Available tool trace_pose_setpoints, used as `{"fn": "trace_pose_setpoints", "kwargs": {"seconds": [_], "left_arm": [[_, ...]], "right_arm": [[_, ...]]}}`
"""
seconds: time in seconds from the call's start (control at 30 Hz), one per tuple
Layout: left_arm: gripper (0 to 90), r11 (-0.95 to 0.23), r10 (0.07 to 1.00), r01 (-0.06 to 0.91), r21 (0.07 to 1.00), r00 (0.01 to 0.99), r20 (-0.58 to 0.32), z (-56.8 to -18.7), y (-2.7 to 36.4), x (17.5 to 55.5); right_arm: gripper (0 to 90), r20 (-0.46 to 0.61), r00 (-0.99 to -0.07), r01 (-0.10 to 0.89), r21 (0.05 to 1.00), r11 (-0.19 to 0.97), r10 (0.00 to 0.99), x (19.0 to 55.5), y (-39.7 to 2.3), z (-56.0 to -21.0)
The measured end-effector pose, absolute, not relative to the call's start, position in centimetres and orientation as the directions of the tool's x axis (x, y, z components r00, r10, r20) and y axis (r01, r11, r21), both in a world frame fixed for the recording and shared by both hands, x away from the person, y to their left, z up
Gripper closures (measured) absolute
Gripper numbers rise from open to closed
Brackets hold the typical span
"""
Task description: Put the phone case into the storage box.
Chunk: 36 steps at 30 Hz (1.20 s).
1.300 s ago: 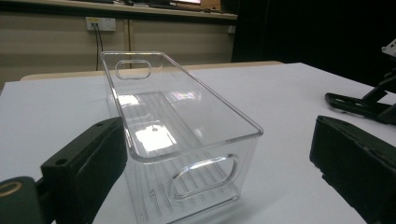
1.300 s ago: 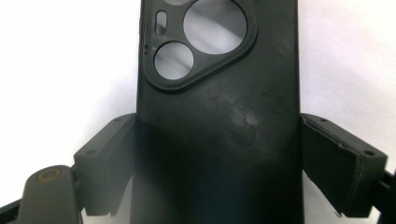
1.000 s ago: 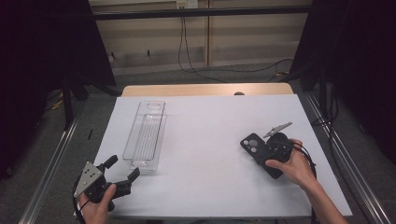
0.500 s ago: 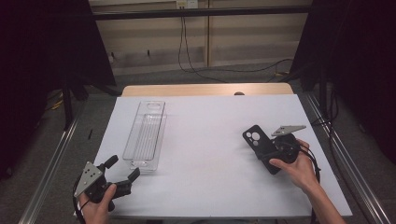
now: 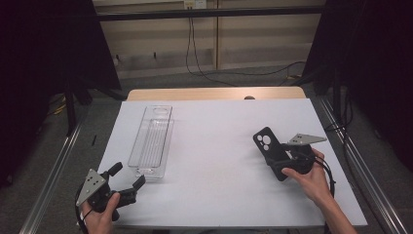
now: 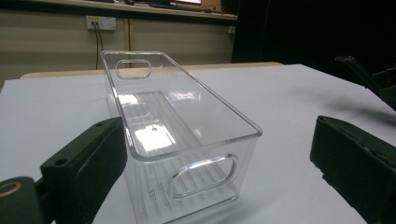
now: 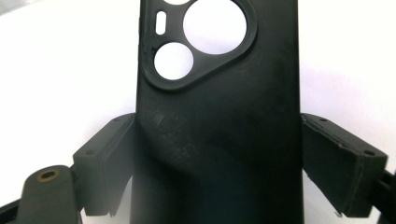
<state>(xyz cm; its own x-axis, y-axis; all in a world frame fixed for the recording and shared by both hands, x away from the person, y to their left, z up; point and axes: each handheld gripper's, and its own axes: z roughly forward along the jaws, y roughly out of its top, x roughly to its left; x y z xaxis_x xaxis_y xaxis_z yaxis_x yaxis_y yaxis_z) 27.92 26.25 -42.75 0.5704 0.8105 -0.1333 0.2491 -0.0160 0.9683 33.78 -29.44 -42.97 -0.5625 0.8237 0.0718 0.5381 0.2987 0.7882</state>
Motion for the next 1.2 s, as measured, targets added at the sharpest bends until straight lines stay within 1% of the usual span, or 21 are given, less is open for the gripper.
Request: {"fn": "trace_pose_setpoints", "kwargs": {"seconds": [0.33, 0.53, 0.6, 0.8, 1.03, 1.2], "left_arm": [[3.6, -0.017, 0.816, 0.264, 0.964, 0.562, -0.139, -42.7, 26.3, 28.0], [3.6, -0.007, 0.816, 0.272, 0.962, 0.558, -0.152, -42.7, 26.5, 28.0], [3.7, -0.011, 0.81, 0.278, 0.961, 0.565, -0.154, -42.7, 26.4, 28.1], [3.6, -0.019, 0.805, 0.286, 0.958, 0.573, -0.155, -42.7, 26.2, 28.1], [3.8, -0.025, 0.793, 0.299, 0.954, 0.587, -0.163, -42.7, 26.0, 28.2], [3.8, -0.037, 0.775, 0.314, 0.949, 0.608, -0.171, -42.6, 25.7, 28.3]], "right_arm": [[14.7, 0.074, -0.57, 0.462, 0.852, 0.246, 0.818, 33.2, -29.1, -42.7], [14.7, 0.066, -0.575, 0.452, 0.856, 0.249, 0.815, 32.6, -28.9, -42.7], [14.7, 0.056, -0.577, 0.433, 0.867, 0.248, 0.815, 32.3, -28.8, -42.8], [14.7, 0.07, -0.597, 0.4, 0.89, 0.221, 0.799, 31.5, -28.3, -43.4], [14.6, 0.094, -0.62, 0.375, 0.907, 0.189, 0.779, 30.9, -27.9, -43.3], [14.5, 0.096, -0.641, 0.364, 0.911, 0.191, 0.761, 30.3, -27.7, -43.4]]}}
